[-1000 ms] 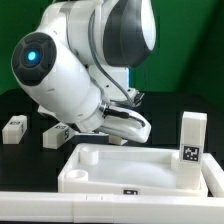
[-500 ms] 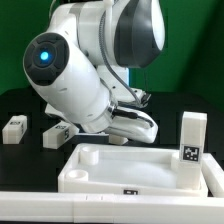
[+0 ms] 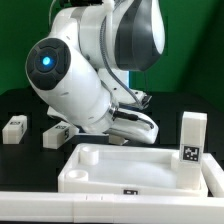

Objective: Assemble desk

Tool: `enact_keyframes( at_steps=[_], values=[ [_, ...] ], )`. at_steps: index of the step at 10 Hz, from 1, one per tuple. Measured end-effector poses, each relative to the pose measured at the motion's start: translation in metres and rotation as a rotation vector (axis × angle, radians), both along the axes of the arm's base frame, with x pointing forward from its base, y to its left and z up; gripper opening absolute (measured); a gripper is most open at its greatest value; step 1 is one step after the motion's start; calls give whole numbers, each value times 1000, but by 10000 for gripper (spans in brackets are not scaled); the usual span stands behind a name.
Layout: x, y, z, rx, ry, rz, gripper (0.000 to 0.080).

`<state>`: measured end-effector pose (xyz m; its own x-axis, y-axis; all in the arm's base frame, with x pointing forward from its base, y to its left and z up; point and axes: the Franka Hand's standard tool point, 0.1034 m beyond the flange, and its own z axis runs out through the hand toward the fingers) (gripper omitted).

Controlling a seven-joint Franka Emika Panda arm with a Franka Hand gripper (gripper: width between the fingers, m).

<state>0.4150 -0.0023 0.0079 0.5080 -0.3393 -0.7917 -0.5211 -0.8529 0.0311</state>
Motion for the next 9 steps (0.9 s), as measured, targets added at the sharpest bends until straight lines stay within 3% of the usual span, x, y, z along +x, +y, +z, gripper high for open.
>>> enact_keyframes(
  at_steps=[1,6,7,9],
  values=[
    [0,1,0,1,1,1,304],
    [5,0,5,-7,-15,77,288],
    [16,-7,18,-21,-40,157,288],
    [36,-13,53,12,-82,212,288]
  ],
)
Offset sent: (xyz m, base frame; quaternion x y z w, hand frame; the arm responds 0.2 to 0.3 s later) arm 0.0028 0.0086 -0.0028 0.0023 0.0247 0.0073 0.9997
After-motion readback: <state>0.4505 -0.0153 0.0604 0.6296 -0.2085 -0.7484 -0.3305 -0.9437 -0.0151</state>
